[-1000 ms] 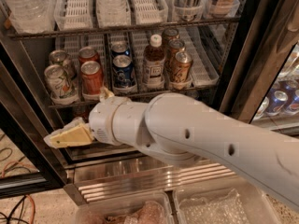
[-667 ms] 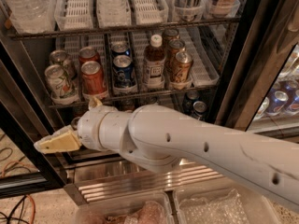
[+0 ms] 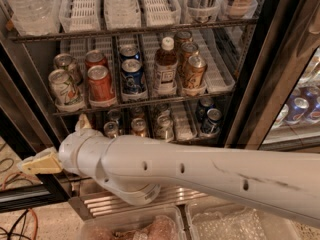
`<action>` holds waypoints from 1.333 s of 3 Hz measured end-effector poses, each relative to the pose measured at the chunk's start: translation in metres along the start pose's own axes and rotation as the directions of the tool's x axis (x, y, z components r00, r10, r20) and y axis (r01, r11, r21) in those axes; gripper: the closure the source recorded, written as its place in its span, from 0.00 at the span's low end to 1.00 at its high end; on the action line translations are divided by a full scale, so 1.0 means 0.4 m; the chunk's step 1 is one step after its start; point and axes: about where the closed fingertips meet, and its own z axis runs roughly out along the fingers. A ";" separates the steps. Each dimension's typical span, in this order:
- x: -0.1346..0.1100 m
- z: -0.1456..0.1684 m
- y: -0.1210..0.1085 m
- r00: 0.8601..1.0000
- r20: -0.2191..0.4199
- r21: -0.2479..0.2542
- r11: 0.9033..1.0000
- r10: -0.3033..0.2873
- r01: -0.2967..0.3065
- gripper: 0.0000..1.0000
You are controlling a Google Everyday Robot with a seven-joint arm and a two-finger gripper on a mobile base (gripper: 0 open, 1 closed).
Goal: Pick 7up can from middle shelf of fridge
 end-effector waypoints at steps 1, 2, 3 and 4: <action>-0.003 -0.002 -0.056 1.000 0.003 0.086 0.996 -0.001 0.001 0.00; -0.012 0.000 -0.049 1.000 0.022 0.097 0.995 -0.012 0.010 0.00; -0.014 0.009 -0.040 0.999 0.043 0.142 0.990 -0.026 0.020 0.00; -0.018 0.021 -0.037 0.996 0.086 0.213 0.977 -0.036 0.017 0.00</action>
Offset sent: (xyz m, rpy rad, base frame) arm 0.0174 -0.0076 0.0083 0.0095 -0.0722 -0.1067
